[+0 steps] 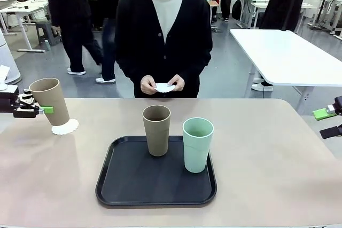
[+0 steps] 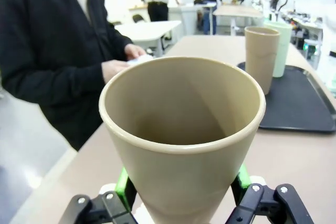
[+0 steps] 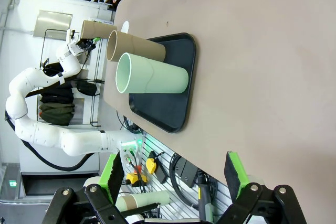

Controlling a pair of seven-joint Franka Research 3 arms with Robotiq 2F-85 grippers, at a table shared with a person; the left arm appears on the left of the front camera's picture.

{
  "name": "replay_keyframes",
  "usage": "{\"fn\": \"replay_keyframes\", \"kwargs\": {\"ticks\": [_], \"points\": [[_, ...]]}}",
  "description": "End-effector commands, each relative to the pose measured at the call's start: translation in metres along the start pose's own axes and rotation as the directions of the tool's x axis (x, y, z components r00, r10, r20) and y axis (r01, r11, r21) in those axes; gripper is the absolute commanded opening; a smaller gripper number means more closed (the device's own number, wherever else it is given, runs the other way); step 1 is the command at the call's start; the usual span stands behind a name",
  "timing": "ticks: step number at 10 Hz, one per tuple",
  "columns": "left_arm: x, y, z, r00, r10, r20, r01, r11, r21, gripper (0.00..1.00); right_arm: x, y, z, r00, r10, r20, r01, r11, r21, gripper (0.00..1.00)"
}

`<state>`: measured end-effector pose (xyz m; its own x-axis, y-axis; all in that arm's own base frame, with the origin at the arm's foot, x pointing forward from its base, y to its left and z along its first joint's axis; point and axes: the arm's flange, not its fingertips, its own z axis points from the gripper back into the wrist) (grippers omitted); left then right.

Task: Place coasters on the table and set cups on them.
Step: Pick up one Reusable plastic cup and place it on a coaster set by the human.

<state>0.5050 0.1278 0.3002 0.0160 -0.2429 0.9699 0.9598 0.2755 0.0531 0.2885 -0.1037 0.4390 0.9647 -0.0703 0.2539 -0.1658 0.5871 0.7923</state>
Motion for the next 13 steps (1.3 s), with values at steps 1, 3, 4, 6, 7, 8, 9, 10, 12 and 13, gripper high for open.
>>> {"fn": "replay_keyframes", "kwargs": {"ticks": [1,3,4,6,7,8,9,10,12,13], "points": [[0.001,0.000,0.001,1.000,0.000,-0.006,0.000,1.000,0.002,0.86,0.000,0.000,0.000,1.000,0.001,0.003,-0.001,1.000,0.010,1.00],[0.001,0.000,0.001,1.000,0.000,-0.006,0.000,1.000,0.002,0.86,0.000,0.000,0.000,1.000,0.001,0.003,-0.001,1.000,0.010,1.00],[0.001,0.000,0.001,1.000,0.000,-0.006,0.000,1.000,0.002,0.86,0.000,0.000,0.000,1.000,0.001,0.003,-0.001,1.000,0.010,1.00],[-0.001,0.000,0.000,1.000,0.001,-0.001,-0.001,1.000,0.000,0.86,0.000,0.000,0.000,1.000,0.001,0.003,-0.001,1.000,0.010,1.00],[-0.002,0.009,-0.004,1.000,0.018,0.024,-0.018,1.000,0.004,0.86,0.000,0.000,0.000,1.000,0.001,0.003,-0.001,1.000,0.010,1.00],[-0.005,0.016,-0.007,0.999,0.010,0.030,-0.010,1.000,0.015,0.86,0.000,0.000,0.000,1.000,0.001,0.003,-0.001,1.000,0.010,1.00],[-0.008,0.020,-0.007,1.000,0.012,0.025,-0.012,1.000,0.020,0.86,0.000,0.000,0.000,1.000,0.001,0.003,-0.001,1.000,0.010,1.00],[-0.010,0.021,-0.008,1.000,0.013,0.025,-0.014,1.000,0.025,0.86,0.000,0.000,0.000,1.000,0.001,0.003,-0.001,1.000,0.010,1.00],[-0.016,0.029,-0.006,1.000,0.002,0.010,-0.002,0.999,0.042,0.86,0.000,0.000,0.000,1.000,0.001,0.003,-0.001,1.000,0.010,1.00],[-0.019,0.032,-0.004,1.000,0.013,0.012,-0.014,0.999,0.047,0.86,0.000,0.000,0.000,1.000,0.001,0.003,-0.001,1.000,0.010,1.00]]}}
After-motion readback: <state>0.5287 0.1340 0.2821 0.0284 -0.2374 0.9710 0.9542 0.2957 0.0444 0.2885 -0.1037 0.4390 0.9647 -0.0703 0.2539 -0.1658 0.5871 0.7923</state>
